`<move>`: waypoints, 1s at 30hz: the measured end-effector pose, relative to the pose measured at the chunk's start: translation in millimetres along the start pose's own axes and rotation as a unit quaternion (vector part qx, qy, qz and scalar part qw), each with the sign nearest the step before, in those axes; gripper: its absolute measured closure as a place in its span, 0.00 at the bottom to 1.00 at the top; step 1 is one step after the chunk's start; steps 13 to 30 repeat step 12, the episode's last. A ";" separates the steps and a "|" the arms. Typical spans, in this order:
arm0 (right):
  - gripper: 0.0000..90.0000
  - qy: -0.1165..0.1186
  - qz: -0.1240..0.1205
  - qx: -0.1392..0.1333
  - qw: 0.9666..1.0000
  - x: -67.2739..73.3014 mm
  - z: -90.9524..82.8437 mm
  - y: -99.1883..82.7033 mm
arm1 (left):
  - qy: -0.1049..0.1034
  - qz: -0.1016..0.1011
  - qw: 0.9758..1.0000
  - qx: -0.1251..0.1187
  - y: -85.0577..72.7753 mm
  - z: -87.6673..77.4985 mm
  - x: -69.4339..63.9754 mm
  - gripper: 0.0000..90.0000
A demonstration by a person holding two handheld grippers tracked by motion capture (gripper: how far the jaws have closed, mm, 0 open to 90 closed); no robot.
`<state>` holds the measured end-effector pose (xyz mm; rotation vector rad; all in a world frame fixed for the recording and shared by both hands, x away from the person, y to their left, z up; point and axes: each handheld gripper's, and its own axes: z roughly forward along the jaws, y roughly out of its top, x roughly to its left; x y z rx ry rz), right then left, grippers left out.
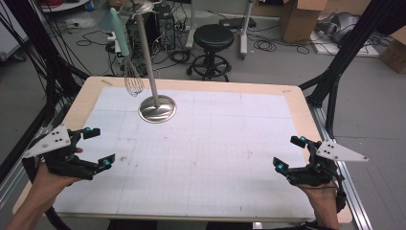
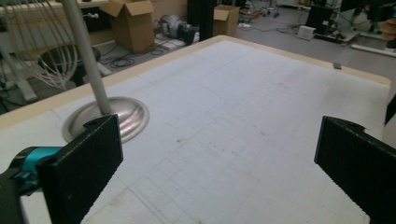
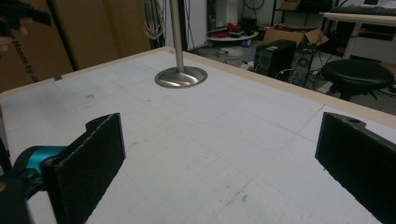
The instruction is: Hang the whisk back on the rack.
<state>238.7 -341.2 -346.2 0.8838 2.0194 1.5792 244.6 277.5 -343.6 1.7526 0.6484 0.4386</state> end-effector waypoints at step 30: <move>0.00 0.002 0.000 0.007 1.000 0.8 3.2 -1.1 | -0.046 0.012 0.999 0.022 -3.8 17.7 -3.1 0.02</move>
